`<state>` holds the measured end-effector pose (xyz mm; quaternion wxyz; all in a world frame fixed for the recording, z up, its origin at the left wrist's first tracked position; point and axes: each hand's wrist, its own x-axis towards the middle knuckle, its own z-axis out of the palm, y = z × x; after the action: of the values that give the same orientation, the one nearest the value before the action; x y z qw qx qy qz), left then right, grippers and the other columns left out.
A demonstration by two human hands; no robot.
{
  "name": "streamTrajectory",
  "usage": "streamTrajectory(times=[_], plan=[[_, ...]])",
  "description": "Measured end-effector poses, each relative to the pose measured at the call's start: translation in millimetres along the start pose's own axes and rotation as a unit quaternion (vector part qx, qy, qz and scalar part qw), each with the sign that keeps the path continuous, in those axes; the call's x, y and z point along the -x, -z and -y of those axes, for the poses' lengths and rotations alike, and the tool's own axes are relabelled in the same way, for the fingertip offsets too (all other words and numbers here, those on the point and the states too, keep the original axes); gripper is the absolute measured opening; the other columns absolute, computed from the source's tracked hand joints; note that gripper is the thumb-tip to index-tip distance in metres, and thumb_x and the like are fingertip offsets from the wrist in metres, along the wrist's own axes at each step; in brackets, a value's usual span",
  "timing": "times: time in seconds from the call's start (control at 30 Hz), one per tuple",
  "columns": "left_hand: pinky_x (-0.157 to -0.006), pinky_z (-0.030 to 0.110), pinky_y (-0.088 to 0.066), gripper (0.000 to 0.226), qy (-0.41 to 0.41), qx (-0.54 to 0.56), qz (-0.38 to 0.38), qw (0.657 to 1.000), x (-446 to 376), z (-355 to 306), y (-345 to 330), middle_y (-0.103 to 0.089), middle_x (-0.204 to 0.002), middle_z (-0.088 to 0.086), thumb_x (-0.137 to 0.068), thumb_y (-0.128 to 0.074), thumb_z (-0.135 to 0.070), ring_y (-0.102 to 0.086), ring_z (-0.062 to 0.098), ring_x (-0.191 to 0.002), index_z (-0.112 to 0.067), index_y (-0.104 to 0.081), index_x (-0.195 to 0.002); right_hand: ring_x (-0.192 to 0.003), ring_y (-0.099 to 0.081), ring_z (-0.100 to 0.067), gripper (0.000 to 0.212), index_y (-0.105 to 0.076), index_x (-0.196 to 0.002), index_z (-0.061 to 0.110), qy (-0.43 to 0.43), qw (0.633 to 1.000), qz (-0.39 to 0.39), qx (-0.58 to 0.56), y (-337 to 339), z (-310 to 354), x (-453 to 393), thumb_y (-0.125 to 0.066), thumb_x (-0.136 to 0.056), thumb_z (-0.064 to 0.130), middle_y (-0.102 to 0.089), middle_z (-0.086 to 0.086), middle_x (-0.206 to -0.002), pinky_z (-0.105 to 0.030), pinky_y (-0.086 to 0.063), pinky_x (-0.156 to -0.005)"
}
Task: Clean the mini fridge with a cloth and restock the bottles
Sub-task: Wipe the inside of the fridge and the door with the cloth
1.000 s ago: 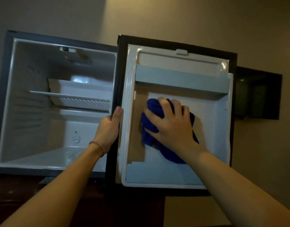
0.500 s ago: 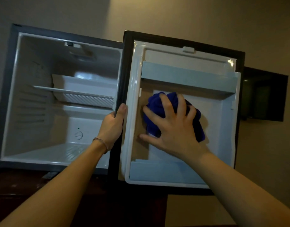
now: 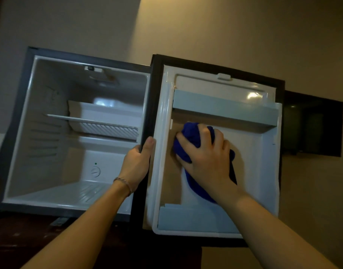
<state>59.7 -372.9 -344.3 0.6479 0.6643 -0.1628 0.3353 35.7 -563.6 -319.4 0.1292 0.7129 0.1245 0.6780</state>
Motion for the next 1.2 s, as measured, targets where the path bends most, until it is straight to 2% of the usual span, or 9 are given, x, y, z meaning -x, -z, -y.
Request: streamTrajectory(times=[0.2,0.37,0.5,0.57,0.7,0.8,0.9,1.0,1.2], plan=[[-0.082,0.051,-0.058,0.081,-0.002,-0.005,0.004,1.0,-3.9,7.2,0.3,-0.072,-0.085,0.016,-0.079,-0.042,-0.083,-0.07,0.034,-0.084,-0.008,-0.069,-0.094,-0.113,-0.051,-0.046,0.048,-0.051,-0.137,0.03,0.006,0.999,-0.05,0.013,0.1,10.5,-8.5,-0.054,-0.093,0.051,-0.042,-0.016,-0.137,-0.051,-0.046,-0.077],[-0.079,0.044,-0.059,0.073,-0.006,-0.012,0.008,1.0,-4.4,6.2,0.5,-0.073,-0.086,0.011,-0.079,-0.043,-0.077,-0.071,0.028,-0.083,-0.011,-0.068,-0.096,-0.113,-0.049,-0.045,0.047,-0.054,-0.135,0.031,0.024,1.0,-0.01,0.013,1.5,-3.4,-9.7,-0.049,-0.094,0.055,-0.046,-0.017,-0.138,-0.05,-0.044,-0.078],[-0.057,0.029,-0.045,0.06,-0.008,-0.024,-0.004,1.0,-3.6,3.3,-1.7,-0.061,-0.066,0.0,-0.086,-0.042,-0.071,-0.058,0.016,-0.061,-0.014,-0.06,-0.08,-0.117,-0.046,-0.045,0.052,-0.05,-0.136,0.031,-0.065,0.997,0.028,-0.013,7.1,-43.4,1.5,-0.047,-0.093,0.059,-0.042,-0.018,-0.141,-0.054,-0.045,-0.086],[-0.055,0.026,-0.039,0.055,-0.016,-0.027,-0.013,0.999,-3.6,3.7,-3.5,-0.054,-0.061,-0.003,-0.091,-0.041,-0.067,-0.052,0.013,-0.056,-0.016,-0.057,-0.075,-0.117,-0.045,-0.046,0.054,-0.047,-0.135,0.033,-0.126,0.991,0.019,-0.039,5.7,-58.6,7.8,-0.051,-0.089,0.059,-0.039,-0.017,-0.141,-0.056,-0.043,-0.09],[-0.06,0.036,-0.047,0.068,-0.016,-0.028,-0.009,0.999,-4.0,5.9,-3.0,-0.058,-0.066,0.007,-0.083,-0.039,-0.078,-0.055,0.022,-0.06,-0.013,-0.059,-0.079,-0.111,-0.047,-0.047,0.052,-0.05,-0.129,0.03,-0.169,0.983,-0.002,-0.067,-0.5,-53.1,7.6,-0.054,-0.084,0.057,-0.045,-0.02,-0.137,-0.054,-0.042,-0.087],[-0.075,0.049,-0.057,0.083,-0.011,-0.027,-0.013,0.999,-4.8,8.0,-2.4,-0.068,-0.082,0.019,-0.075,-0.039,-0.088,-0.067,0.037,-0.078,-0.011,-0.065,-0.089,-0.105,-0.049,-0.046,0.051,-0.057,-0.126,0.027,-0.182,0.98,-0.024,-0.082,-3.3,-39.1,2.9,-0.056,-0.082,0.055,-0.048,-0.02,-0.135,-0.051,-0.043,-0.082],[-0.077,0.049,-0.059,0.088,-0.009,-0.024,-0.008,1.0,-4.3,7.2,-2.2,-0.071,-0.085,0.016,-0.069,-0.039,-0.094,-0.069,0.035,-0.082,-0.013,-0.067,-0.091,-0.101,-0.049,-0.045,0.05,-0.063,-0.123,0.026,-0.157,0.983,-0.04,-0.087,-8.0,-19.8,-3.4,-0.059,-0.082,0.055,-0.048,-0.019,-0.132,-0.049,-0.045,-0.078],[-0.078,0.041,-0.057,0.079,-0.007,-0.021,-0.01,1.0,-4.1,5.9,-3.2,-0.072,-0.087,0.007,-0.076,-0.039,-0.083,-0.069,0.027,-0.086,-0.013,-0.067,-0.099,-0.105,-0.05,-0.045,0.05,-0.064,-0.123,0.028,-0.116,0.99,-0.05,-0.067,-10.7,3.2,-14.4,-0.058,-0.082,0.056,-0.048,-0.017,-0.133,-0.049,-0.045,-0.078],[-0.081,0.049,-0.058,0.087,-0.01,-0.021,-0.002,1.0,-3.9,8.5,-1.5,-0.072,-0.088,0.015,-0.072,-0.039,-0.091,-0.069,0.033,-0.085,-0.013,-0.068,-0.096,-0.111,-0.05,-0.046,0.052,-0.059,-0.127,0.028,-0.01,0.998,-0.058,-0.022,-12.3,-10.3,-19.3,-0.053,-0.085,0.059,-0.043,-0.015,-0.135,-0.051,-0.046,-0.079]])
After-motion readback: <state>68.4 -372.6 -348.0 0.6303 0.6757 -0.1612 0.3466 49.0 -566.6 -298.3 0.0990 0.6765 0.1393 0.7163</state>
